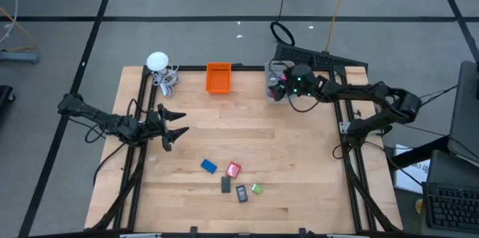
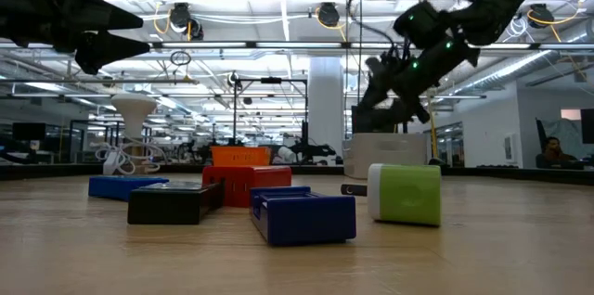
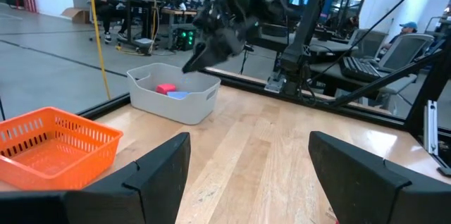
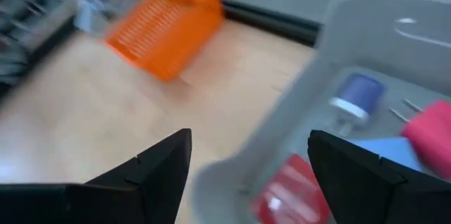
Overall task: Pick & Place Office items
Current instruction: Put the red charger adapter into the gray bin
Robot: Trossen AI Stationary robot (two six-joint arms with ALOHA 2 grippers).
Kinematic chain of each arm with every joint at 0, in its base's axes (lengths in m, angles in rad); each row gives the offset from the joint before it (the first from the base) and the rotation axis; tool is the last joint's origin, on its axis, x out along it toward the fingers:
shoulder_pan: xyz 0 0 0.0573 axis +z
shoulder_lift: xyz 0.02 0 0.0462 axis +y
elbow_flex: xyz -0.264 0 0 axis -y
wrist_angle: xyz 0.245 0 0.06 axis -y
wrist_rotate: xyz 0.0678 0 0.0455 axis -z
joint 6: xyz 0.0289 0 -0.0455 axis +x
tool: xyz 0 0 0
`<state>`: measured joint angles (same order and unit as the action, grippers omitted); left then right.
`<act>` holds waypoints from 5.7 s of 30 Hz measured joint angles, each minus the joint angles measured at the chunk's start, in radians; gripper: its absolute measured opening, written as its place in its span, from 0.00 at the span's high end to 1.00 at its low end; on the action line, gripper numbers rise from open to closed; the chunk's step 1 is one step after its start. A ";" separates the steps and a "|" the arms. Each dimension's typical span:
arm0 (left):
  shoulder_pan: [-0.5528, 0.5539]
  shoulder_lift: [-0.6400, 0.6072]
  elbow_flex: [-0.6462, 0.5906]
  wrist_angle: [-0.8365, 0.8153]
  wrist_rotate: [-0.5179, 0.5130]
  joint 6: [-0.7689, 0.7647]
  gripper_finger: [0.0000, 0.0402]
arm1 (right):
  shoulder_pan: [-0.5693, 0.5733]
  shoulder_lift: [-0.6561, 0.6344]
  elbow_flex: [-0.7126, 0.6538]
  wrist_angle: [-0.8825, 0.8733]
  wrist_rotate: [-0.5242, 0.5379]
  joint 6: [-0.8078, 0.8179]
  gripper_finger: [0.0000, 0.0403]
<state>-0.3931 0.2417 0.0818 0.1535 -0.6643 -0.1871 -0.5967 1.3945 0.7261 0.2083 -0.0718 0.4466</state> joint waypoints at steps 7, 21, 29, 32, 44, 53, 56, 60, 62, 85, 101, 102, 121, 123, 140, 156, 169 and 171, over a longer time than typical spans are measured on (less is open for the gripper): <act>0.000 0.000 0.000 0.000 0.000 0.000 0.27 | 0.083 -0.205 -0.044 -0.007 -0.277 0.022 0.33; 0.000 0.000 0.000 0.000 0.000 0.000 0.27 | 0.561 -0.490 -0.378 0.403 -0.134 -0.003 0.32; 0.000 0.000 0.000 0.000 0.000 0.000 0.27 | 0.720 -0.507 -0.509 0.588 0.011 -0.102 0.32; 0.000 0.000 0.000 0.000 0.000 0.000 0.27 | 0.747 -0.507 -0.560 0.674 0.023 -0.120 0.32; 0.000 0.000 0.000 0.000 0.000 0.000 0.27 | 0.763 -0.507 -0.654 0.791 0.023 -0.122 0.33; 0.000 0.000 0.000 0.000 0.000 0.000 0.27 | 0.763 -0.506 -0.656 0.843 0.020 -0.145 0.32; 0.000 0.000 0.000 0.000 0.000 0.000 0.27 | 0.762 -0.506 -0.656 0.877 0.019 -0.138 0.32; 0.000 0.000 0.000 0.000 0.000 0.000 0.27 | 0.762 -0.506 -0.657 0.916 0.019 -0.146 0.32; 0.000 0.000 0.000 0.000 0.000 0.000 0.27 | 0.762 -0.506 -0.657 0.931 0.019 -0.153 0.32; 0.000 0.000 0.000 0.000 0.000 0.000 0.27 | 0.760 -0.506 -0.658 0.981 0.101 0.012 0.32; 0.000 0.000 0.000 0.000 0.000 0.000 0.27 | 0.761 -0.506 -0.658 0.954 0.124 0.075 0.32; 0.000 0.000 0.000 0.000 0.000 0.000 0.27 | 0.761 -0.506 -0.658 0.954 0.123 0.088 0.32; 0.000 0.000 0.000 0.000 0.000 0.000 0.27 | 0.762 -0.506 -0.658 0.916 0.124 0.130 0.32; 0.000 0.000 0.000 0.000 0.000 0.000 0.27 | 0.762 -0.506 -0.658 0.916 0.123 0.116 0.32; 0.000 0.000 0.000 0.000 0.000 0.000 0.27 | 0.760 -0.506 -0.658 0.891 0.129 -0.227 0.32; 0.000 0.000 0.000 0.000 0.000 0.000 0.27 | 0.760 -0.506 -0.658 0.892 0.124 -0.302 0.32; 0.000 0.000 0.000 0.003 0.000 0.000 0.27 | 0.760 -0.506 -0.659 0.886 0.124 -0.309 0.32; 0.000 0.000 0.000 0.029 0.000 0.000 0.27 | 0.760 -0.506 -0.659 0.886 0.124 -0.305 0.32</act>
<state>-0.3930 0.2420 0.0818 0.1822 -0.6642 -0.1868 0.1631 0.8883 0.0675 1.0946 0.0521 0.1414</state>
